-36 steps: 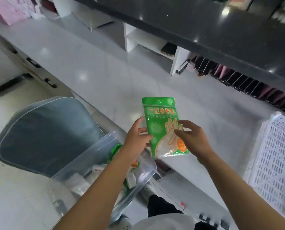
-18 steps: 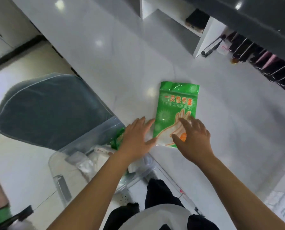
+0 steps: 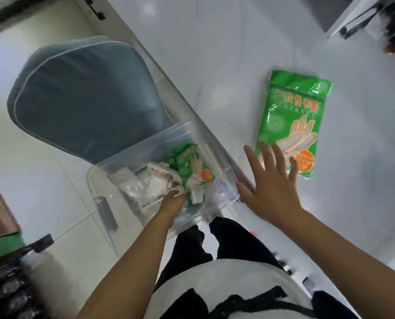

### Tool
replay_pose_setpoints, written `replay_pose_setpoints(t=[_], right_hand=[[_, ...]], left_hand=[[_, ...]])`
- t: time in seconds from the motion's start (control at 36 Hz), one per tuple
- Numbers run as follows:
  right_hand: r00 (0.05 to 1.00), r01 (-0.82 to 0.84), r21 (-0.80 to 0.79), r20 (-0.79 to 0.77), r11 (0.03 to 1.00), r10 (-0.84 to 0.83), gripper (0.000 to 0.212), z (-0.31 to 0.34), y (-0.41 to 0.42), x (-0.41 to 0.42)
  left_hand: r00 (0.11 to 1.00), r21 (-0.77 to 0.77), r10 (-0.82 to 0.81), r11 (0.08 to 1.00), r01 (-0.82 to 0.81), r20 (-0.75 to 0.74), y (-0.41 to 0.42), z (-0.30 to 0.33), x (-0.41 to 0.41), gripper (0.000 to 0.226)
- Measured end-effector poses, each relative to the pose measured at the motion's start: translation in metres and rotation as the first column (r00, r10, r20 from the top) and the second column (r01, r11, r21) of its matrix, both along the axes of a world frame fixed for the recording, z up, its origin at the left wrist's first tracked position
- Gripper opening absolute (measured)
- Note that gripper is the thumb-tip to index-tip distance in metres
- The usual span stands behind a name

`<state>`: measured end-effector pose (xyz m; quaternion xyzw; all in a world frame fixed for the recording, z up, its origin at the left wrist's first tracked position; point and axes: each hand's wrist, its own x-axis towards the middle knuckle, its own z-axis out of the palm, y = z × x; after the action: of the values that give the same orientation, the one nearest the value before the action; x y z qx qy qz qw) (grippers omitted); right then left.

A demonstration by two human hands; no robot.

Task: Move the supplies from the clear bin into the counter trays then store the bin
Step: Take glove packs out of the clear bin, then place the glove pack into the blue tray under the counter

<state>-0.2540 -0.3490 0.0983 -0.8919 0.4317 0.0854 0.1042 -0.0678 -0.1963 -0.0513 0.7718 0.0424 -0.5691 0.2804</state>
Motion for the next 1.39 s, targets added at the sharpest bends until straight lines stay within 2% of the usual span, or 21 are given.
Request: replay_pose_setpoints(t=[0.08, 0.17, 0.31, 0.47, 0.61, 0.75, 0.83, 0.94, 1.03, 1.08, 1.19, 1.39], right_hand=[[0.996, 0.084, -0.083, 0.016, 0.993, -0.083, 0.082, -0.009, 0.011, -0.016], [0.998, 0.067, -0.137, 0.011, 0.988, -0.066, 0.081, -0.024, 0.014, -0.029], [0.997, 0.013, -0.255, 0.072, 0.967, 0.006, 0.075, -0.048, 0.005, -0.042], [0.978, 0.004, -0.279, 0.201, 0.96, 0.054, 0.065, -0.054, 0.0, -0.046], [0.963, 0.008, -0.276, 0.261, 0.961, 0.067, 0.059, -0.053, 0.0, -0.045], [0.951, 0.015, -0.28, 0.299, 0.96, 0.073, 0.059, -0.052, -0.001, -0.045], [0.949, 0.016, -0.284, 0.307, 0.959, 0.075, 0.06, -0.051, 0.0, -0.046], [0.959, 0.01, -0.289, 0.273, 0.957, 0.072, 0.062, -0.05, 0.0, -0.045], [0.965, 0.002, -0.291, 0.251, 0.957, 0.074, 0.062, -0.048, 0.001, -0.044], [0.968, 0.002, -0.281, 0.242, 0.96, 0.069, 0.062, -0.046, 0.002, -0.044], [0.974, 0.013, -0.253, 0.222, 0.967, 0.045, 0.061, -0.042, 0.004, -0.042], [0.986, 0.04, -0.142, 0.163, 0.989, -0.017, 0.067, -0.03, 0.009, -0.038]], left_hand=[[0.986, 0.01, -0.15, 0.989, 0.149, 0.069, -0.006, -0.025, 0.002, 0.047], [0.977, 0.019, -0.206, 0.978, 0.205, 0.054, -0.015, -0.052, 0.006, 0.049], [0.988, 0.055, -0.144, 0.988, 0.142, 0.046, -0.036, -0.091, 0.015, 0.043], [0.983, 0.125, -0.152, 0.982, 0.138, 0.104, -0.057, -0.124, 0.022, 0.05], [0.999, 0.06, 0.046, 0.997, -0.047, 0.003, -0.058, -0.149, 0.027, 0.042], [0.955, 0.059, 0.264, 0.964, -0.258, -0.134, -0.061, -0.151, 0.03, 0.039], [0.927, 0.087, 0.308, 0.951, -0.296, -0.213, -0.061, -0.145, 0.032, 0.034], [0.848, 0.153, 0.435, 0.9, -0.407, -0.303, -0.058, -0.121, 0.04, 0.027], [0.829, 0.126, 0.452, 0.891, -0.436, -0.331, -0.048, -0.091, 0.045, 0.017], [0.826, 0.065, 0.459, 0.883, -0.465, -0.327, -0.039, -0.074, 0.046, 0.014], [0.92, -0.158, 0.31, 0.922, -0.352, -0.241, -0.02, -0.038, 0.052, 0.042], [0.924, -0.341, 0.333, 0.86, -0.38, -0.19, 0.003, 0.052, 0.067, 0.043]])
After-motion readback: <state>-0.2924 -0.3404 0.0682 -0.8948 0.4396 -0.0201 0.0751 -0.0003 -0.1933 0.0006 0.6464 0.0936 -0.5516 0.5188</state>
